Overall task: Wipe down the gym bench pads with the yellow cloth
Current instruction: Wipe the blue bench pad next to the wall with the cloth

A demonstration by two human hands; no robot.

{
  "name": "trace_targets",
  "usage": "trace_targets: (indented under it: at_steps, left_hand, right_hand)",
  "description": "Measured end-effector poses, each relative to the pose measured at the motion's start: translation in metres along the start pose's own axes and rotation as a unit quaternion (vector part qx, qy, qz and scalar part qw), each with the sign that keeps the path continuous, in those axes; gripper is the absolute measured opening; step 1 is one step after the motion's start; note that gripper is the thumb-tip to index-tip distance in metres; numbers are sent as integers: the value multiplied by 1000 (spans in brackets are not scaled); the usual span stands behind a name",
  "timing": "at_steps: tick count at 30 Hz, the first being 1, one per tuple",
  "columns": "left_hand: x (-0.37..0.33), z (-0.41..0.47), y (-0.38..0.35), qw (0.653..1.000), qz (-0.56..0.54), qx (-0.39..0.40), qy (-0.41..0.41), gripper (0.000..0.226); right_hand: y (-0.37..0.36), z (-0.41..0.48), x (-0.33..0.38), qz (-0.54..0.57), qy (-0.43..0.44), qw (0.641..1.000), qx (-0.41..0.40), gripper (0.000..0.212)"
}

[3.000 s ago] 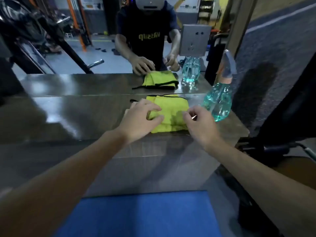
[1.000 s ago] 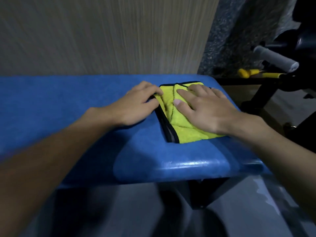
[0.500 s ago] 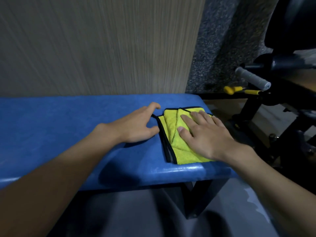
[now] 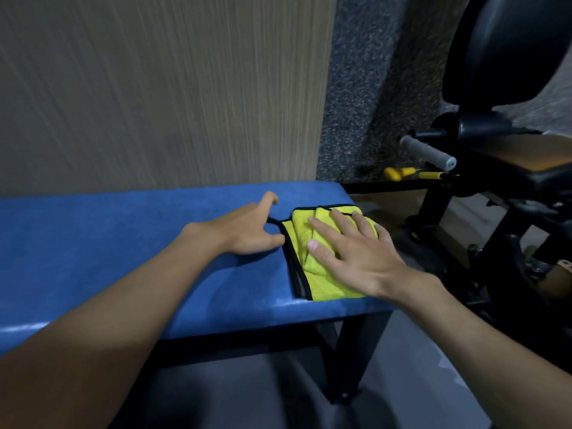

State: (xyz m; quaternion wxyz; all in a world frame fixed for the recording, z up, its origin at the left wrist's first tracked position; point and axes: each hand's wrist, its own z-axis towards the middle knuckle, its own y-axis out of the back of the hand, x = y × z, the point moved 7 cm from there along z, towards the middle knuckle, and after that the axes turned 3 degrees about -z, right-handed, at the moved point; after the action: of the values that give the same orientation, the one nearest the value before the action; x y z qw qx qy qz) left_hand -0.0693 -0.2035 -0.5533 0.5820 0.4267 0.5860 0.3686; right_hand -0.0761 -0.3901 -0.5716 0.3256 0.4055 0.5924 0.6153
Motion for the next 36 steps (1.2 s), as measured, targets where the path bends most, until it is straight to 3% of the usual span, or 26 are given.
trace_targets:
  at_steps: [4, 7, 11, 22, 33, 36]
  left_hand:
    - [16, -3, 3, 998, -59, -16, 13, 52]
    - [17, -3, 5, 998, -53, -24, -5, 44]
    - [14, 1, 6, 999, -31, -25, -31, 49]
    - [15, -2, 0, 999, -1, -42, -35, 34]
    - [-1, 7, 2, 994, 103, -16, -19, 48]
    - [5, 12, 2, 994, 112, -2, -16, 61]
  right_hand:
    - [0, 4, 1, -22, -14, 999, 24, 69]
    - [0, 3, 1, -28, -28, 999, 20, 68]
    - [-2, 2, 1, -28, -45, 998, 15, 70]
    - [-2, 5, 0, -32, -32, 999, 13, 71]
    - [-6, 6, -1, -29, -18, 999, 5, 65]
    - [-6, 6, -1, -21, -21, 1000, -6, 64]
